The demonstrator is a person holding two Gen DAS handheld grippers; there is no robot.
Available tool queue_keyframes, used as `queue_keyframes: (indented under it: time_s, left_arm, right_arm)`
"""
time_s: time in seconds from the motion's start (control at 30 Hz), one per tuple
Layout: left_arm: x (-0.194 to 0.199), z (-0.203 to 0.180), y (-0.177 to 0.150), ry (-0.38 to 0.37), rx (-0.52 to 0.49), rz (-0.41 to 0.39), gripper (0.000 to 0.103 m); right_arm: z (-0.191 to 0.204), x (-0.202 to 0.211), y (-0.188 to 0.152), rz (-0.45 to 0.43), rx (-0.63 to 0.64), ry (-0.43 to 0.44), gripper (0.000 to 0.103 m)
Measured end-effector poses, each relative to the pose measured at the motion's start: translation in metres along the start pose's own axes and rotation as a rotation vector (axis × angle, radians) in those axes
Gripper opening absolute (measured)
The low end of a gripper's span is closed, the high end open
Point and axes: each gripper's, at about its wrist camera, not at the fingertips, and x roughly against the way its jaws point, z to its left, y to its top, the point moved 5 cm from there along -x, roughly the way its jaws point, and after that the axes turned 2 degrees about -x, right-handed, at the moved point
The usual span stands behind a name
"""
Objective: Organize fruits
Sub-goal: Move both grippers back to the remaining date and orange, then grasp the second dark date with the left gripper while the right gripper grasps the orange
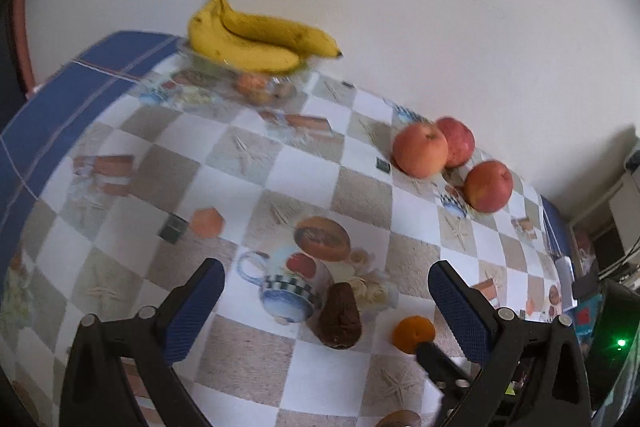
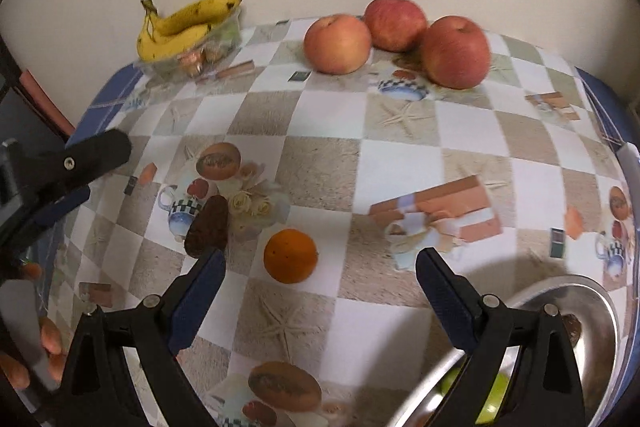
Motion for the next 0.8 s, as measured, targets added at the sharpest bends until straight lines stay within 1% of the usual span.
queue_keyframes:
  time_s: [0.1, 0.17, 0.23, 0.27, 0.33, 0.4, 0.47, 0.5, 0.57, 0.6, 0.63, 0.67, 0.73, 0.8]
  left_arm:
    - [-0.016, -0.003, -0.007, 0.009, -0.004, 0.045, 0.101]
    - [-0.026, -0.004, -0.013, 0.002, 0.000, 0.079, 0.094]
    - [-0.037, -0.006, -0.020, -0.012, 0.010, 0.113, 0.090]
    - [-0.042, -0.007, -0.023, -0.012, 0.011, 0.129, 0.090]
    - [-0.050, -0.008, -0.029, -0.018, 0.013, 0.157, 0.087]
    - [-0.055, -0.009, -0.032, -0.016, 0.013, 0.177, 0.081]
    - [-0.059, -0.009, -0.035, -0.001, 0.002, 0.192, 0.066]
    - [-0.061, -0.009, -0.037, 0.003, 0.000, 0.201, 0.063]
    - [-0.062, -0.010, -0.038, 0.006, -0.005, 0.199, 0.052]
    - [-0.063, -0.010, -0.038, 0.006, -0.009, 0.201, 0.050]
    - [-0.063, -0.010, -0.039, 0.004, -0.008, 0.203, 0.045]
    - [-0.062, -0.010, -0.040, 0.001, -0.005, 0.206, 0.040]
    - [-0.063, -0.010, -0.040, -0.013, 0.004, 0.215, 0.034]
    - [-0.064, -0.010, -0.040, -0.013, 0.002, 0.218, 0.034]
  right_arm:
    - [0.005, -0.010, 0.000, 0.015, 0.015, -0.003, 0.096]
    - [0.006, -0.016, 0.000, 0.020, 0.029, -0.017, 0.096]
    - [0.007, -0.022, -0.002, 0.030, 0.038, -0.024, 0.093]
    - [0.007, -0.024, -0.002, 0.033, 0.040, -0.025, 0.091]
    - [0.008, -0.031, -0.004, 0.043, 0.047, -0.034, 0.078]
    - [0.008, -0.034, -0.004, 0.049, 0.045, -0.032, 0.076]
    - [0.008, -0.037, -0.004, 0.050, 0.049, -0.030, 0.071]
    - [0.009, -0.036, -0.004, 0.045, 0.057, -0.030, 0.069]
    - [0.012, -0.037, -0.003, 0.043, 0.066, -0.019, 0.064]
    - [0.013, -0.037, -0.003, 0.041, 0.067, -0.015, 0.060]
    - [0.014, -0.037, -0.003, 0.041, 0.071, -0.013, 0.056]
    - [0.015, -0.037, -0.003, 0.041, 0.075, -0.012, 0.054]
    - [0.018, -0.037, -0.003, 0.039, 0.090, -0.018, 0.047]
    - [0.019, -0.037, -0.004, 0.039, 0.095, -0.020, 0.043]
